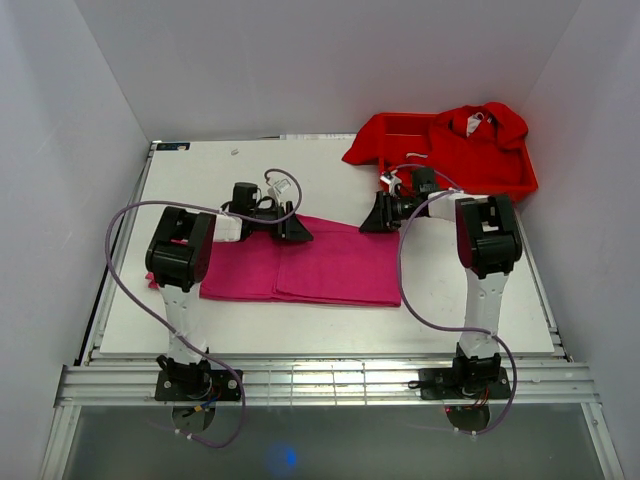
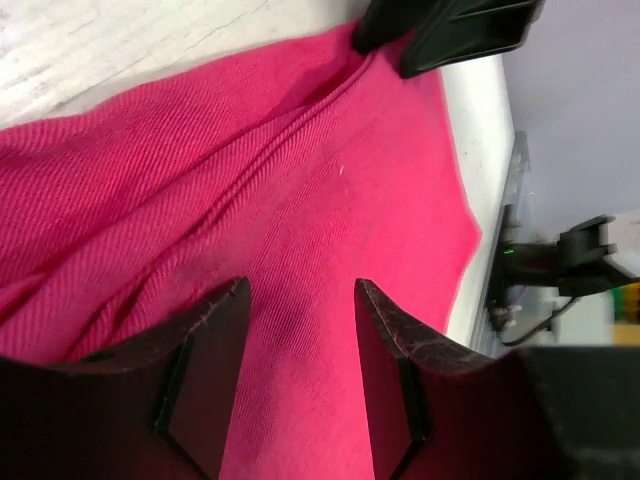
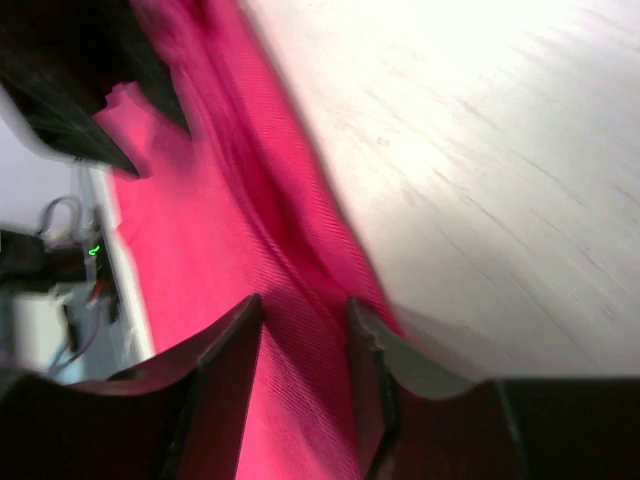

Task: Fold and stack the trousers
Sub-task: Fold the trousers

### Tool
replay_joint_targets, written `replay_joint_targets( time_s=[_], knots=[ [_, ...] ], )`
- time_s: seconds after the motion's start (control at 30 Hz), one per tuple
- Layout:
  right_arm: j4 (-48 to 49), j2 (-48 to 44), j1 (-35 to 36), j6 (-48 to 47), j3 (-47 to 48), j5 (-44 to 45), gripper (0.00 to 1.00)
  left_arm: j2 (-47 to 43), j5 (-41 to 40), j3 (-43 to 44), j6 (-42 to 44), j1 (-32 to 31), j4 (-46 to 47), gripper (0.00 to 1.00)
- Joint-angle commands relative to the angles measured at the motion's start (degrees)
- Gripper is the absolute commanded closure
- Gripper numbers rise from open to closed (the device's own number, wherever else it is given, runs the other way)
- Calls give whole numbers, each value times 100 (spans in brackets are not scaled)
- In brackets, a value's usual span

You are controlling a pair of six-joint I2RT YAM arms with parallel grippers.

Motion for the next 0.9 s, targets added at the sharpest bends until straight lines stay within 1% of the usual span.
replay_joint_targets(
  time_s=[0.0, 0.1, 0.17, 0.2, 0.23, 0.27, 0.3, 0.33, 0.37, 0.4, 0.43, 0.47, 0.5, 0.53, 0.57, 0.6, 0.63, 0.67, 0.7, 0.73, 0.77, 0.8, 0.83, 0.87],
  knots=[
    [199, 340, -53, 16, 204, 262, 54, 334, -341, 203, 29, 46, 181, 41],
    [199, 323, -79, -81, 336, 473, 54, 388, -351, 186, 64, 117, 172, 39],
    [181, 34, -97, -98, 512, 561, 53, 143, -272, 81, 170, 126, 164, 32],
    [146, -107, -97, -194, 591, 640, 50, -15, -245, 28, 240, 117, 155, 28],
    [85, -465, -97, -265, 696, 806, 46, -190, -280, -42, 354, 125, 155, 25],
    [-98, -668, -97, -361, 897, 903, 41, -610, -324, -112, 424, 126, 155, 17],
    [-213, -862, -97, -606, 986, 1052, 29, -840, -368, -217, 521, 126, 120, 13],
    [-319, -1290, -97, -704, 1057, 1393, 26, -1086, -586, -236, 661, 126, 15, 9],
    [-476, -1529, -97, -914, 1092, 1570, 23, -1567, -727, -236, 1045, 126, -316, 2],
    [-513, -1767, -97, -1064, 1049, 1772, 13, -1798, -920, -175, 1249, 126, -537, 2],
    [-513, -2248, -88, -1343, 953, 2166, 5, -2027, -1348, -131, 1416, 178, -931, 2],
    [-539, -2496, -97, -1494, 847, 2335, 4, -2238, -1500, -104, 1636, 239, -1100, 2],
    [-548, -2725, -97, -1635, 585, 2467, 10, -2649, -1667, -95, 1681, 318, -1189, 2],
    [-540, -3180, -97, -1923, 409, 2721, 10, -2853, -1869, -104, 1673, 502, -1434, 2],
    [-487, -3436, -97, -2118, 189, 2871, 10, -3038, -2393, -122, 1595, 599, -1532, 2],
    [-104, -3944, -97, -2189, -413, 3090, 10, -3379, -2537, -122, 1620, 696, -1637, 2],
    [187, -4175, -97, -2147, -759, 4006, 10, -3539, -2565, -165, 1646, 993, -1777, 2],
    [399, -4395, -97, -1833, -1067, 4581, 10, -3680, -2670, -218, 1647, 1126, -1822, 2],
    [601, -4693, -114, -1856, -1522, 4926, 10, -3829, -2732, -271, 1568, 1275, -1875, 2],
    [516, -4774, -149, -2021, -1648, 5017, 7, -3979, -2706, -254, 1568, 1703, -2128, 2],
    [193, -4810, -184, -2354, -1632, 4835, 4, -3980, -2619, -149, 1594, 1873, -2409, 2],
    [-236, -4801, -193, -2374, -1545, 4598, 2, -3937, -2461, -26, 1611, 2040, -2690, 2],
    [-989, -4810, -202, -2322, -1483, 4222, 5, -3858, -2329, 132, 1568, 2416, -3171, 2],
    [-1240, -4845, -202, -2130, -1552, 4052, 10, -3840, -2093, 133, 1533, 2646, -3307, 2]
  ],
)
